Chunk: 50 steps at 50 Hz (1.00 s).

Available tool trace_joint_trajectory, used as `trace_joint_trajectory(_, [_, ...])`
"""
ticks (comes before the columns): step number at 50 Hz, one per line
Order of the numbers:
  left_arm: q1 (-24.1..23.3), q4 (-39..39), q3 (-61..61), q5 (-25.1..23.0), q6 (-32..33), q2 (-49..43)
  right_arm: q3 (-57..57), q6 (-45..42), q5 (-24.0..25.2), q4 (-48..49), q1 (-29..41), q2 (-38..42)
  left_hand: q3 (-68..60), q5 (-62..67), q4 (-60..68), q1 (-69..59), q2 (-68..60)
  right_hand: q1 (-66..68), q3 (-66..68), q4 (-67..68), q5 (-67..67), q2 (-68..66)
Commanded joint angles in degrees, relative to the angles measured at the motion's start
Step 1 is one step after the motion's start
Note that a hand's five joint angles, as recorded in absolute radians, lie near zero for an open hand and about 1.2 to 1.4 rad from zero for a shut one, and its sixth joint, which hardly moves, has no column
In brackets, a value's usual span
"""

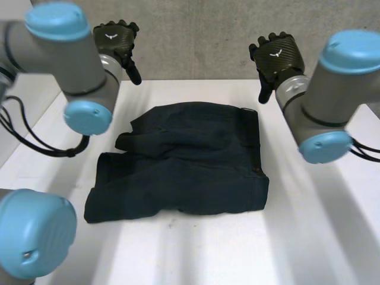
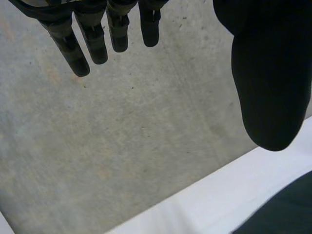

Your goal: Fold the shorts.

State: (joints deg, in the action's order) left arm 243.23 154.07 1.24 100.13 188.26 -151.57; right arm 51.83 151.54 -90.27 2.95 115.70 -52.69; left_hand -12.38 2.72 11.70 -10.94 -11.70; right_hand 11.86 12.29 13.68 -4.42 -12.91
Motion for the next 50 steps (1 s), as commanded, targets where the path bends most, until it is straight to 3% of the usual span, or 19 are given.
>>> trace_joint_trajectory(1, [0.23, -11.15, -4.74, -2.39, -7.12, 8.30, 11.60, 1.48, 2.12, -10.49, 0.06, -10.41, 2.34, -2.68, -1.65, 0.89, 1.65, -1.86, -2.29, -3.68, 4.42, 2.91])
trace_joint_trajectory(5, [0.32, -12.40, -11.07, -3.01, -7.56, 13.04, 18.81, 1.48, 2.38, -11.74, -0.12, -13.48, 2.17, -2.51, -1.48, 0.72, 1.48, -1.86, -2.29, -3.68, 4.42, 2.91])
trace_joint_trajectory(9, [0.32, -8.72, -21.08, -3.27, -7.47, 18.75, 25.67, 1.39, 2.47, -9.91, -0.12, -17.70, 2.00, -2.34, -1.32, 0.56, 1.32, -1.86, -2.29, -3.68, 4.42, 2.91])
trace_joint_trajectory(13, [0.40, 2.26, -37.67, -3.18, -7.21, 27.10, 31.30, 1.39, 2.47, -6.13, -0.12, -19.73, 0.82, -1.16, -0.14, -0.62, 0.14, -1.86, -2.29, -3.68, 4.42, 2.91])
trace_joint_trajectory(21, [0.49, 42.12, -86.76, -3.54, -3.36, 50.55, 40.36, 1.31, 2.65, -1.55, -0.03, -20.88, 0.99, -1.33, -0.31, -0.45, 0.31, -1.86, -2.29, -3.68, 4.42, 2.91])
trace_joint_trajectory(25, [0.58, 49.91, -101.99, -4.41, 2.61, 56.28, 44.05, 1.31, 2.91, -1.55, 0.06, -20.88, -3.52, 3.18, 4.20, -4.96, -4.20, -1.86, -2.29, -3.68, 4.42, 2.91])
trace_joint_trajectory(29, [0.40, 47.30, -111.07, -6.17, 7.72, 58.23, 47.48, 1.31, 4.22, -1.55, 0.06, -20.88, -16.82, 16.48, 17.51, -18.27, -17.51, 10.97, 10.54, 9.16, -8.42, -9.92])
trace_joint_trajectory(32, [0.05, 43.96, -114.96, -7.05, 9.22, 58.49, 49.24, 1.31, 6.15, -1.72, -0.03, -20.97, -16.84, 16.50, 17.53, -18.29, -17.53, 23.72, 23.29, 21.90, -21.17, -22.67])
trace_joint_trajectory(36, [0.58, 38.41, -119.36, -8.10, 9.40, 59.90, 50.48, 1.39, 7.39, -1.98, -0.03, -21.23, -16.84, 16.50, 17.53, -18.29, -17.53, 31.33, 30.90, 29.51, -28.78, -30.28])
trace_joint_trajectory(45, [3.65, 36.56, -125.42, -12.06, 9.67, 62.10, 51.27, 1.48, 7.92, -1.55, 0.06, -21.23, -19.02, 18.68, 19.71, -20.47, -19.71, 33.55, 33.12, 31.73, -30.99, -32.50])
trace_joint_trajectory(50, [6.46, 37.35, -125.95, -14.78, 9.67, 61.48, 51.27, 2.18, 7.48, 0.64, 0.06, -21.05, -18.19, 17.85, 18.88, -19.64, -18.88, 25.18, 24.75, 23.36, -22.62, -24.12])
